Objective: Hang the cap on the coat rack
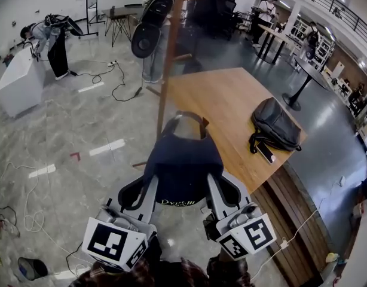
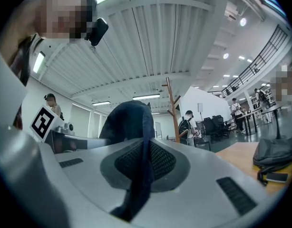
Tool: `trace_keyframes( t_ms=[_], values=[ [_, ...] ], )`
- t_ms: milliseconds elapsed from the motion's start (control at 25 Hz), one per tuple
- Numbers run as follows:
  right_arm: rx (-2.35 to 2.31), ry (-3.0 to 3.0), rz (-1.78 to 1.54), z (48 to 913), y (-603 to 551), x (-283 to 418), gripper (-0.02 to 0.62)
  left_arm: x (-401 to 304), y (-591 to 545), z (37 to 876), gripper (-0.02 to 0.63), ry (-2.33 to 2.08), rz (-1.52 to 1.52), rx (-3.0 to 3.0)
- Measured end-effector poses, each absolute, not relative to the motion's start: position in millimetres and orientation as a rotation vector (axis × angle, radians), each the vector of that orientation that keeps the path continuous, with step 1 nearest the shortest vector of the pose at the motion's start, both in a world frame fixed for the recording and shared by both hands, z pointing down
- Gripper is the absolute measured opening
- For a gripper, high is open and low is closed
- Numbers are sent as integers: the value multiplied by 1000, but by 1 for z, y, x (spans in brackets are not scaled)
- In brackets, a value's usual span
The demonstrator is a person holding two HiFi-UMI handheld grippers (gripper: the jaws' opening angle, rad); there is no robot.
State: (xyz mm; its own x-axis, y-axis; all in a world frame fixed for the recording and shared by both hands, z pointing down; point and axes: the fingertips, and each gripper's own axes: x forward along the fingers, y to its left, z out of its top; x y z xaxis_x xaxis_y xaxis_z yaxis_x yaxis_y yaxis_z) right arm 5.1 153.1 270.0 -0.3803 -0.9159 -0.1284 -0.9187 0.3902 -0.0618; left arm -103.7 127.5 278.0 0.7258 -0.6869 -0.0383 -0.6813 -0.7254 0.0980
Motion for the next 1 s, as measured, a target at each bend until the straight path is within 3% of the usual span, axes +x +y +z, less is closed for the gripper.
trace_keyframes(
  t_ms=[680, 1000],
  values=[
    [-1739, 2424, 34, 252, 16, 33, 26, -74, -16, 256, 18, -1013, -101, 2908],
    [-1732, 2444, -15, 282, -37, 67, 26, -39, -67, 286, 18, -1028, -71, 2873]
  ],
)
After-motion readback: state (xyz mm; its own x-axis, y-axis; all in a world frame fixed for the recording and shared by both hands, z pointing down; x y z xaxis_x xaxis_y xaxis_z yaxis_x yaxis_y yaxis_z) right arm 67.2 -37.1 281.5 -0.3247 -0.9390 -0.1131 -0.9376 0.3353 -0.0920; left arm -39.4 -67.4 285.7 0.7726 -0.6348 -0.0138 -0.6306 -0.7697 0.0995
